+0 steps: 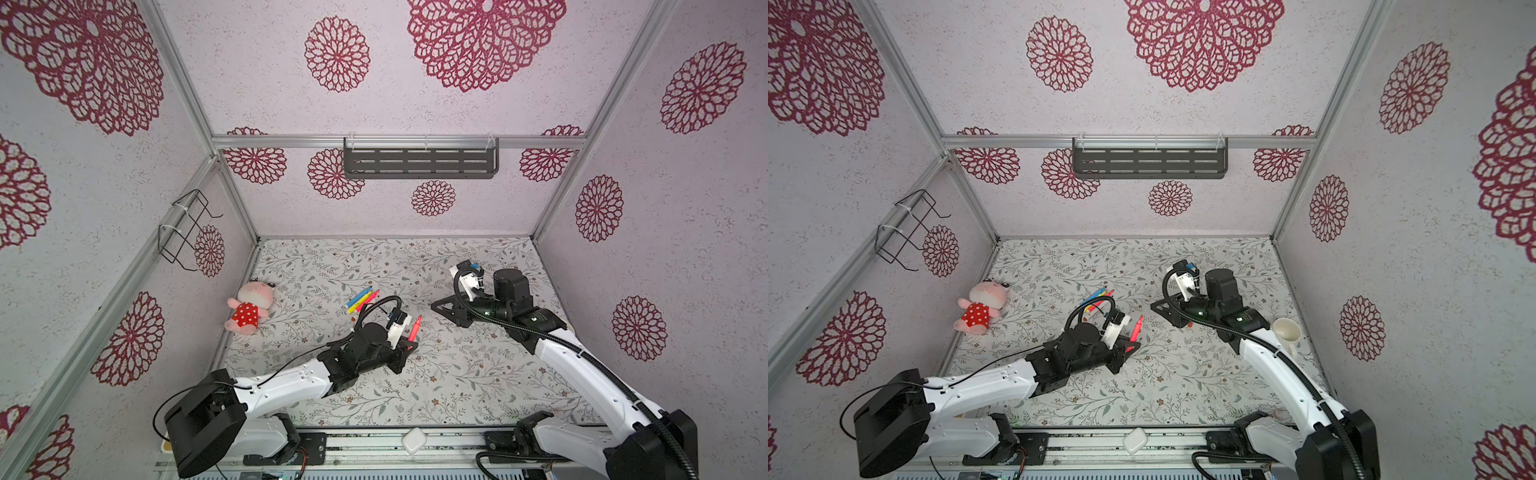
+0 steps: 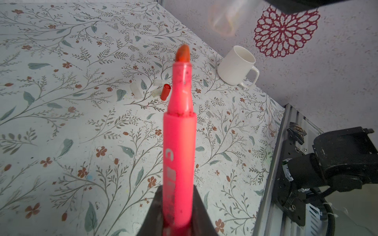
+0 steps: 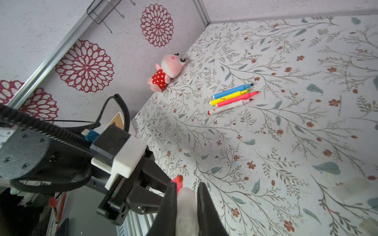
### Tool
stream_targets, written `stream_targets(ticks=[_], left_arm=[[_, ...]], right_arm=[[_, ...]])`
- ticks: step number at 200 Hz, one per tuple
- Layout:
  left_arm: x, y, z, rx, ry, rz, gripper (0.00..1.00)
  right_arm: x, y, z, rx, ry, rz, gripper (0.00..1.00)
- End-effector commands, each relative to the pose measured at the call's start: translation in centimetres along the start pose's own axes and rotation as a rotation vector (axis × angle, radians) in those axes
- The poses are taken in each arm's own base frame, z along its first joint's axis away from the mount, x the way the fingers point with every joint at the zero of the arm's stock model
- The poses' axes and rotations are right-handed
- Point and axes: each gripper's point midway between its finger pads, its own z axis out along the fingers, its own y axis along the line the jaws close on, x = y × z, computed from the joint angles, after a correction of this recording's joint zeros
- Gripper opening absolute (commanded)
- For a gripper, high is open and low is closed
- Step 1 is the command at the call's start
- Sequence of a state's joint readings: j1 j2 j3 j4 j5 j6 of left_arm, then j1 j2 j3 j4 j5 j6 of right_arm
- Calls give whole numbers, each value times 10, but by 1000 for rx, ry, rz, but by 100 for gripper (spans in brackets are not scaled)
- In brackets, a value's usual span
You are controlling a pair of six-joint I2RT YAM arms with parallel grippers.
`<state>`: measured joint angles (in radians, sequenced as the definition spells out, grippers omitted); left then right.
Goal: Insert the pens into the pen caps
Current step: 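Lower the clear cap onto the highlighter tip with the right gripper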
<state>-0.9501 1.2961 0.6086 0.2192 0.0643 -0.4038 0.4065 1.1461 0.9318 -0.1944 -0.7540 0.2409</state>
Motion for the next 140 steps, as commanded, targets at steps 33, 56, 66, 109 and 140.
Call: stream_targets(ticks=[33,56,66,109,140], left_arm=[[-7,-7,-7,-7,-30,47,0],[-7,-6,-7,-25,-32,55,0],[-7,-6,-7,-28,-33,59,0],[-9,-8,-7,-44,-38,76,0],[-9,-10,-6,-44,-33,86,0]], right_arm=[[-10,16,-2,-73,45,-90,2],[-10,15,1,-78,64,-83,2],[-10,15,2,-88,70,-81,2],[-4,14,7,-96,103,-74,2],[-3,17,9,-104,113,-81,2]])
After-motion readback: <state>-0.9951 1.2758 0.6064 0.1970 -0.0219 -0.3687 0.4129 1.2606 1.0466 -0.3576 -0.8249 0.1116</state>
